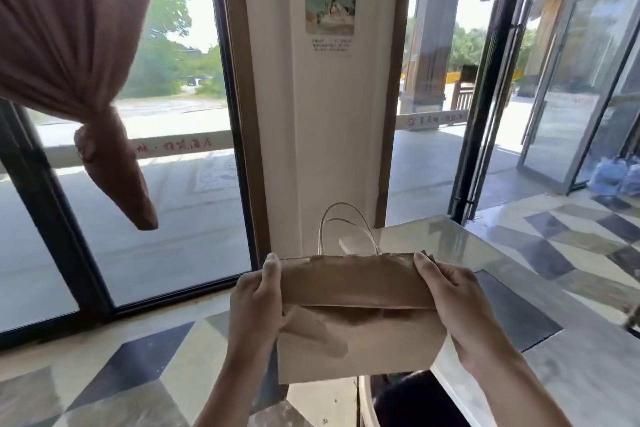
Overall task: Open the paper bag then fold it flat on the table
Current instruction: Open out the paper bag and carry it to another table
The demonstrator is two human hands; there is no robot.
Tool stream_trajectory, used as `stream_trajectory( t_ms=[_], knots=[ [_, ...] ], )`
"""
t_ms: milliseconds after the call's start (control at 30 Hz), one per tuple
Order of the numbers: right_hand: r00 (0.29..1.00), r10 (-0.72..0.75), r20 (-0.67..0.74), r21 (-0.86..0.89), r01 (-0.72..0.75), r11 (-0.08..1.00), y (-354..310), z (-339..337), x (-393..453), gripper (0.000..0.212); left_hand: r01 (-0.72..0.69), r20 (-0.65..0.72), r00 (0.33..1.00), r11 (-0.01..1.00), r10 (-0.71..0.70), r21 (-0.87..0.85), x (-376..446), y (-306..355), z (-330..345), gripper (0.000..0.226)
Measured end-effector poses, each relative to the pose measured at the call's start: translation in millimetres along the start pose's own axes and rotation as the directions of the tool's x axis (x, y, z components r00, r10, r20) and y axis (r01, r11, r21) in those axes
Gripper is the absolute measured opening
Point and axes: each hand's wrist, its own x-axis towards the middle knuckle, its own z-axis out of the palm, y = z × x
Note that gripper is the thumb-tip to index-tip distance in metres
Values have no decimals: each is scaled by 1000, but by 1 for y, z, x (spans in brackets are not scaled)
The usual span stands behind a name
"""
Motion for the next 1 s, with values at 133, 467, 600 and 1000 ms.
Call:
stream_trajectory(
  t_ms=[133,467,600,1000],
  knots=[
    [995,34,-99,-15,-36,999,8,23,49,63,-2,118,993,1000,3,-11,73,-24,23,54],
    [928,157,-338,-13,-172,985,15,77,141,72,-50,404,913,998,56,-25,229,-50,82,61],
    [871,221,-438,16,-238,971,35,69,155,88,-79,527,847,997,61,12,258,-63,131,61],
    [612,315,-725,108,-351,930,109,-20,168,74,-137,776,626,990,78,12,241,-98,303,53]
  ],
)
